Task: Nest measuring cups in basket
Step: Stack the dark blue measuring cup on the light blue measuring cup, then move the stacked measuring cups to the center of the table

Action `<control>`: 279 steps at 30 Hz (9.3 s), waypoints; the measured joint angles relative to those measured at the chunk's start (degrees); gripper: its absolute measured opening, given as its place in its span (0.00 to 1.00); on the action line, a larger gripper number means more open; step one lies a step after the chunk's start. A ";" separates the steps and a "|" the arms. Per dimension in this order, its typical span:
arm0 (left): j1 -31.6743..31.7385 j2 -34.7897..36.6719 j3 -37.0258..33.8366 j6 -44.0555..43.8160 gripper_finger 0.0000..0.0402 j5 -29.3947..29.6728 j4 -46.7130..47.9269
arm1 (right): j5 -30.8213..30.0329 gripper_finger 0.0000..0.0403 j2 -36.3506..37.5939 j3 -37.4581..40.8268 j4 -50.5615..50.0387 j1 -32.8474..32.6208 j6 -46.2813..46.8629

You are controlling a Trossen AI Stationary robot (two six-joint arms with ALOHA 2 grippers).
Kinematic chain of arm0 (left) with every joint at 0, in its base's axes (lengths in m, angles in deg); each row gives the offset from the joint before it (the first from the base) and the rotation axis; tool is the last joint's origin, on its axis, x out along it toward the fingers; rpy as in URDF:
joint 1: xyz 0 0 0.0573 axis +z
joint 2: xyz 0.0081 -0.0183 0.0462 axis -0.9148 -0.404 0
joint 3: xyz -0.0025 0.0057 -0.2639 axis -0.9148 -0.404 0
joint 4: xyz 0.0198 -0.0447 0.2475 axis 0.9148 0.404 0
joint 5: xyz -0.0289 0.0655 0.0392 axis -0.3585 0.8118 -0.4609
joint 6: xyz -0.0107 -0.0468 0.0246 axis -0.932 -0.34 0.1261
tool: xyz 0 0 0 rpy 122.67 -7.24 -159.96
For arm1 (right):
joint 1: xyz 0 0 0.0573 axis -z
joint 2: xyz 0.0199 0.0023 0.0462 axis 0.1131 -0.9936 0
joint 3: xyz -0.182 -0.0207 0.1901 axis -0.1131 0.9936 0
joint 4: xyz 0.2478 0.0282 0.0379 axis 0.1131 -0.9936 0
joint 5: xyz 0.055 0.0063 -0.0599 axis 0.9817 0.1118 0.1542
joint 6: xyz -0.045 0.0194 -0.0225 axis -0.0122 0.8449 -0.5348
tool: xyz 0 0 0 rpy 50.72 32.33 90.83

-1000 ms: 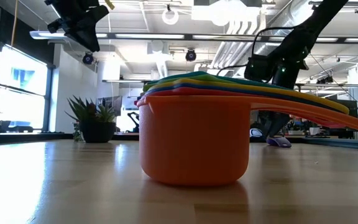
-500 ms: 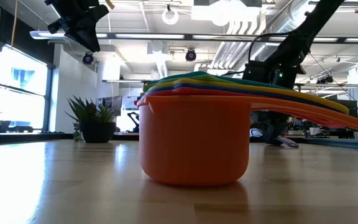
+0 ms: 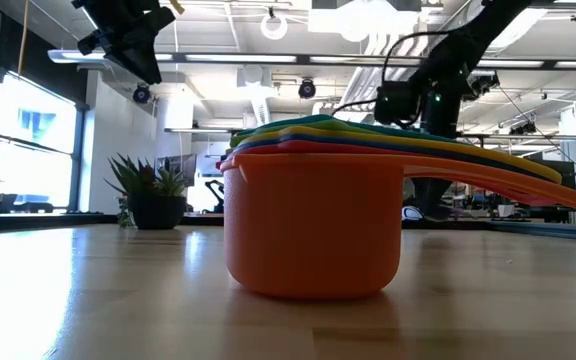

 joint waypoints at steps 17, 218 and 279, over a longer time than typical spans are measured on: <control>0.00 0.00 0.00 -0.01 0.16 -15.85 0.60 | -0.69 0.00 0.00 -17.90 -19.91 -20.32 5.44; -37.53 -13.84 -0.02 -18.56 0.16 -26.12 -0.44 | 9.07 0.03 -24.77 -35.51 9.94 -66.97 47.32; -37.53 -13.84 0.00 -16.46 0.16 -24.79 0.02 | 10.07 0.00 -26.50 -35.53 1.50 -48.60 36.39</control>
